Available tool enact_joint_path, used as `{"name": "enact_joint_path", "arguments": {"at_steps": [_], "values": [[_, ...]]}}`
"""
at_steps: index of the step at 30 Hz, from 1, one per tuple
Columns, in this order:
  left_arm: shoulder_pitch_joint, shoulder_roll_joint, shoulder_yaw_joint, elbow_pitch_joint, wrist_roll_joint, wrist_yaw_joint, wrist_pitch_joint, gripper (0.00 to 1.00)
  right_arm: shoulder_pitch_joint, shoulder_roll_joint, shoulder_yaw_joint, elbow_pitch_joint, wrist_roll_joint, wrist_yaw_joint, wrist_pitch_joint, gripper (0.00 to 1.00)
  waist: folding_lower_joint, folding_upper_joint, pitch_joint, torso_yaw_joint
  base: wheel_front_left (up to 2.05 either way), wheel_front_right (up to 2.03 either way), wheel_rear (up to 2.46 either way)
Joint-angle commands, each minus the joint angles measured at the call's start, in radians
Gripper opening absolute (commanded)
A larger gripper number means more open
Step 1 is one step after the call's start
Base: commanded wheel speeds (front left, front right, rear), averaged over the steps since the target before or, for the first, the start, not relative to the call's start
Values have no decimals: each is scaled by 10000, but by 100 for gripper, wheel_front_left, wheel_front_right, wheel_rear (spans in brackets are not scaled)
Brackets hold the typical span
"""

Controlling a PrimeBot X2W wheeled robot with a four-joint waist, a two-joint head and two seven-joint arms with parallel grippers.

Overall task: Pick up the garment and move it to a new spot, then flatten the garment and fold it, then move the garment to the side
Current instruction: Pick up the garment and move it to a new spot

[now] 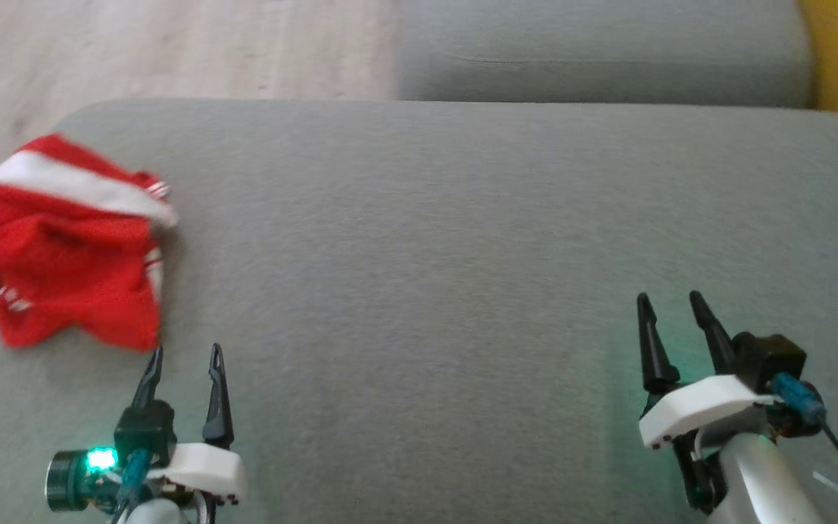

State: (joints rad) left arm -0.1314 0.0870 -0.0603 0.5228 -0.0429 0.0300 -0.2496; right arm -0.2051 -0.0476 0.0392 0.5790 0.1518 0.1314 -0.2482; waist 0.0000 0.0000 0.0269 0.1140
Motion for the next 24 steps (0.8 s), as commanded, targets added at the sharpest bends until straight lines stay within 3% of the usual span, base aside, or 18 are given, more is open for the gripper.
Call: {"name": "enact_joint_path", "arguments": {"at_steps": [1,7,13,24], "values": [[-213,119,378,-246,21,-12,-122,100,-211,-26,323,-285,56,-7,-136,100,0,0,-8,633,0,0,0],[-113,78,459,-345,36,-52,-122,100,-167,-26,711,-185,283,-7,-136,100,0,0,13,1968,0,0,0],[-64,91,519,-373,48,-123,-122,100,-168,-26,968,-111,424,-7,-136,100,0,0,20,2779,0,0,0],[-156,159,632,-309,86,-179,-122,100,-129,-26,1246,-28,540,-7,-136,100,0,0,64,3252,0,0,0]]}}
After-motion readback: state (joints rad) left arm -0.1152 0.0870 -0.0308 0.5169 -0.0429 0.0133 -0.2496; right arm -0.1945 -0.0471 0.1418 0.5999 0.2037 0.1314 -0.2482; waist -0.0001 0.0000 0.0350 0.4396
